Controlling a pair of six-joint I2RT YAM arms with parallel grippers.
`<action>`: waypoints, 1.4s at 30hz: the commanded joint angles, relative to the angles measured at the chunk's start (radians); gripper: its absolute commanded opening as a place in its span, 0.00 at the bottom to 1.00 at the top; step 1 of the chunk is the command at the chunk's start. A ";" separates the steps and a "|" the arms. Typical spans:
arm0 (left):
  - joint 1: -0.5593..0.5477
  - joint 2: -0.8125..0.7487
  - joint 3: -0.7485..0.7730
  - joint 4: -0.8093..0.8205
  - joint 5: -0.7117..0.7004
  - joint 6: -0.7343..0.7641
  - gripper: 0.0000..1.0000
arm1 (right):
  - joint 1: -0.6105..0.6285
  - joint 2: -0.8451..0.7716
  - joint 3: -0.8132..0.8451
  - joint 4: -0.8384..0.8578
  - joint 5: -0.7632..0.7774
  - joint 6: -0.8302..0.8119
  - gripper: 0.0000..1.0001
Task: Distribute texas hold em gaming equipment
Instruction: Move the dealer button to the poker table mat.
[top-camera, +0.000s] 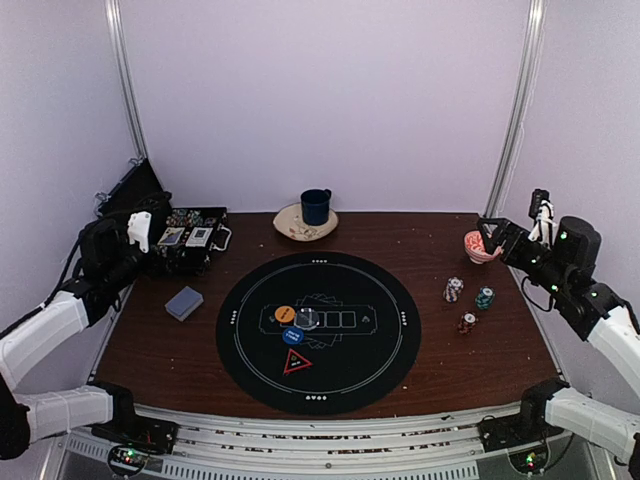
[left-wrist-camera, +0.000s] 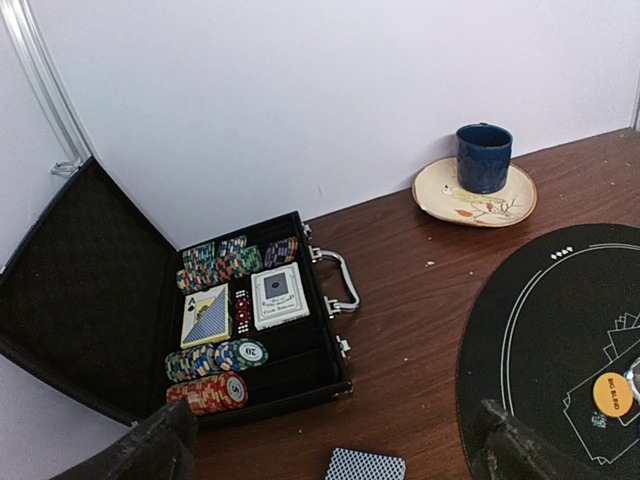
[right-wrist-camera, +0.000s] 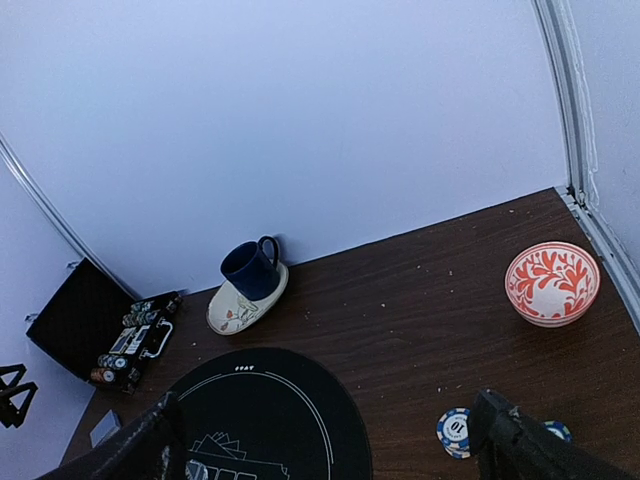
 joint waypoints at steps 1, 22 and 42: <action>0.013 0.014 0.043 0.070 0.057 0.032 0.98 | 0.009 -0.015 0.001 0.040 0.044 0.027 1.00; 0.017 0.089 0.087 0.036 0.138 0.079 0.98 | 0.139 0.230 0.145 -0.028 0.037 -0.001 1.00; 0.015 0.181 0.045 0.116 0.210 0.092 0.98 | 0.731 1.217 0.873 -0.199 0.446 -0.244 1.00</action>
